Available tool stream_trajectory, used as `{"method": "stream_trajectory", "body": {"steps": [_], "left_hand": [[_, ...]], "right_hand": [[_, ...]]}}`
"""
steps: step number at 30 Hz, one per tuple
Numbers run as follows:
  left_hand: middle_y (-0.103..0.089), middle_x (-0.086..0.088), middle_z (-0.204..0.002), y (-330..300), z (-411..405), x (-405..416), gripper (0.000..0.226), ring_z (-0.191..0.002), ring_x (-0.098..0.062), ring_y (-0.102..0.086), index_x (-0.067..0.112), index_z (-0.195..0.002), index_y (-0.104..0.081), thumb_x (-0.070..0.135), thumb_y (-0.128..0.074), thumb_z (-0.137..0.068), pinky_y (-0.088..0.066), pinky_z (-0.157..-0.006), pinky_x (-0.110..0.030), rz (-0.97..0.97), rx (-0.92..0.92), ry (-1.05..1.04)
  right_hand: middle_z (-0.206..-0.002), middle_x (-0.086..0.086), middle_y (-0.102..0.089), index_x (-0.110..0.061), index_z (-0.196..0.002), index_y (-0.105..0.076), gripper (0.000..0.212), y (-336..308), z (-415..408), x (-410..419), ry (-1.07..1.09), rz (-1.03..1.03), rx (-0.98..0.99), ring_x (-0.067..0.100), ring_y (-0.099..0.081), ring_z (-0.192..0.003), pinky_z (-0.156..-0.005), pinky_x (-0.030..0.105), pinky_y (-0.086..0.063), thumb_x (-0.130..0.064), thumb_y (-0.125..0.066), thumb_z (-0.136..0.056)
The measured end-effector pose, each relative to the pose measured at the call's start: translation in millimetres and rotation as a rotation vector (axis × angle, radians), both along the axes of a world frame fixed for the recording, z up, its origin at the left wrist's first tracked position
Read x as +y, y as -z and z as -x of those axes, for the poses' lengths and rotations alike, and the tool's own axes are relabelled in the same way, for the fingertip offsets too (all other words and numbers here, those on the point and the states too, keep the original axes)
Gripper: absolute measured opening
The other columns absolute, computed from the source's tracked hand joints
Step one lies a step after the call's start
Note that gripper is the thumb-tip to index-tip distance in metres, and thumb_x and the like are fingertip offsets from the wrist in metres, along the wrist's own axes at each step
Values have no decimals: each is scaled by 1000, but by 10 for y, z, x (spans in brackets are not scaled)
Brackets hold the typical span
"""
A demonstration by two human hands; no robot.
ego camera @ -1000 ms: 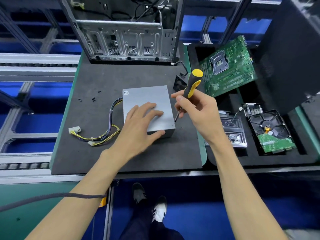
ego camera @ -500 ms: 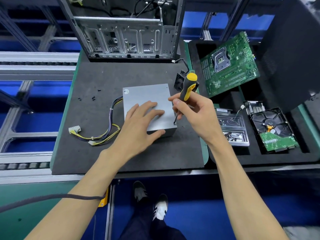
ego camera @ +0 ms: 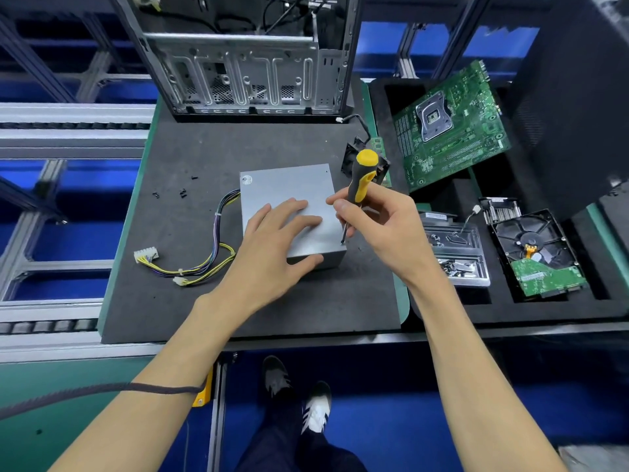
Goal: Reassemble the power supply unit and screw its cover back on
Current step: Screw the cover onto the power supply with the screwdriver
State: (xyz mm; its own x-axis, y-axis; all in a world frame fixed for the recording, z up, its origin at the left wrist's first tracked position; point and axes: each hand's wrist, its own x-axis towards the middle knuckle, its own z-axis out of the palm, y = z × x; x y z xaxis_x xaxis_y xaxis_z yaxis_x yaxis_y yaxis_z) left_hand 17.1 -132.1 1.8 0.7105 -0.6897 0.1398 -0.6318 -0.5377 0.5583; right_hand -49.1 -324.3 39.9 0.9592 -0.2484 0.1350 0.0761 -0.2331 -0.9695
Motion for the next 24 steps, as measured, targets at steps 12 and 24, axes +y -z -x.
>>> {"method": "stream_trajectory", "body": {"steps": [12,24], "left_hand": [[-62,2,-95,-920,86,-204,25,-89,-14,-61,13,-113,-62,33,-63,-97,-51,-78,-25,566,152,-114],[-70,-4,-101,-1289,2,-369,21,-95,-19,-66,4,-106,-73,-6,-65,-89,-55,-88,-38,407,28,118]], "right_hand": [[-68,-16,-62,-38,-76,-70,22,-69,-35,51,-59,60,-19,5,-50,-58,-58,20,-41,-21,-81,-86],[-89,3,-63,-20,-95,-68,2,-125,-20,-49,-78,32,-25,19,-57,-73,-69,57,-52,-20,-66,-94]]}}
